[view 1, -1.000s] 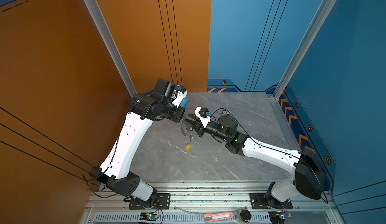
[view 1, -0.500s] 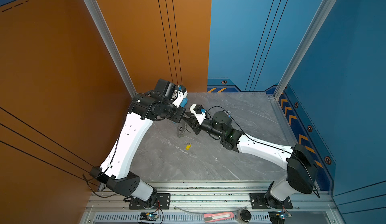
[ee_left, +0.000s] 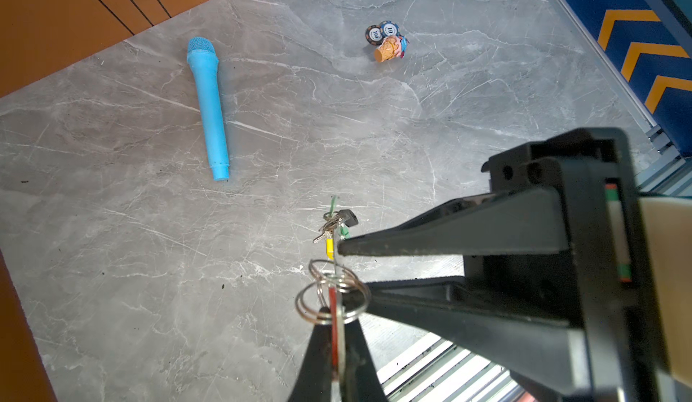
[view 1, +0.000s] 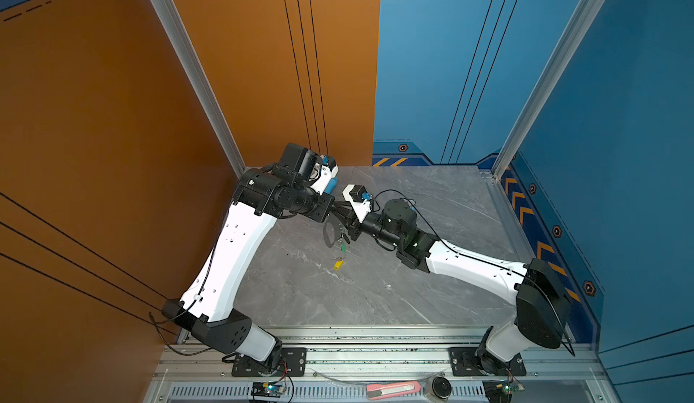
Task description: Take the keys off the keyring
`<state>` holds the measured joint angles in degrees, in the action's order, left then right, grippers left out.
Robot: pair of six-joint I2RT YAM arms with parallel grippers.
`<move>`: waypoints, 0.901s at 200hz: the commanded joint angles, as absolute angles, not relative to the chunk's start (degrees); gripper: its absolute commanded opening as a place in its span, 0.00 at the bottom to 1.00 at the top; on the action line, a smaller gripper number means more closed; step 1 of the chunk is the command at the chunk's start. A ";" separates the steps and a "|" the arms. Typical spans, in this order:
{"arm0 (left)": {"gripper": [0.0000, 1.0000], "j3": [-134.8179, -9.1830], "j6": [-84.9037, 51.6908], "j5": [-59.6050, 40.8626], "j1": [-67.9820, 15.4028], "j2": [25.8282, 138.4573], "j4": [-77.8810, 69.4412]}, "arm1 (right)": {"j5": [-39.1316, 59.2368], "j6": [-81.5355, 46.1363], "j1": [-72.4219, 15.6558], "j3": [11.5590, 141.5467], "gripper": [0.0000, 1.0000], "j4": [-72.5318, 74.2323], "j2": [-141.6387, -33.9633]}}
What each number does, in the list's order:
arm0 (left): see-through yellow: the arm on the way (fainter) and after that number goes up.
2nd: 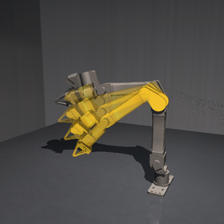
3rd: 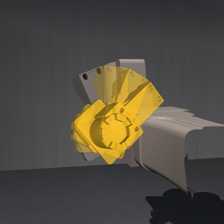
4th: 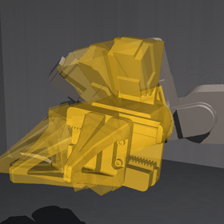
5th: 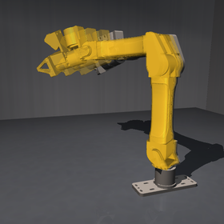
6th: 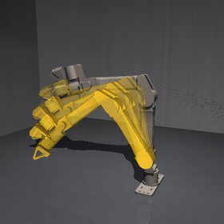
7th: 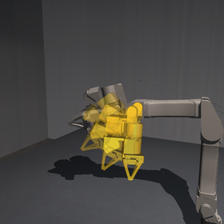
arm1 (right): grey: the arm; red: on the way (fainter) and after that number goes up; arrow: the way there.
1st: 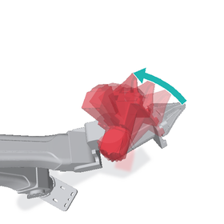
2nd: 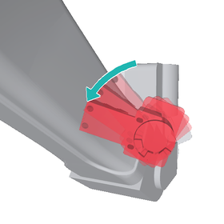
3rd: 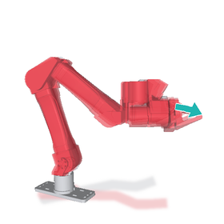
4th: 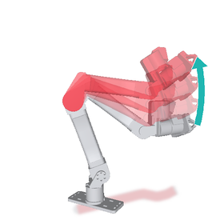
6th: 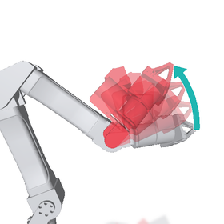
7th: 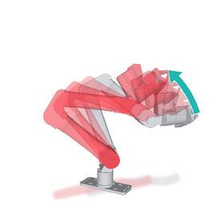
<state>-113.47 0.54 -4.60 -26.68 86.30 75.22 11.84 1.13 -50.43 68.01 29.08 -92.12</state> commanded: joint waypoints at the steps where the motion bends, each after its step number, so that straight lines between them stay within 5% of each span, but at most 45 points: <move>1: 0.00 -114.01 0.27 -5.72 -27.07 85.32 74.96 | 12.35 0.82 -49.96 69.98 0.15 28.58 -93.20; 44: 0.00 -113.62 0.81 -4.91 -26.59 84.90 75.00 | 13.46 2.31 -49.90 70.03 0.00 27.44 -92.74; 180: 0.00 -113.74 3.67 -3.38 -19.96 86.71 75.31 | 15.38 10.40 -50.48 62.83 0.00 30.07 -85.11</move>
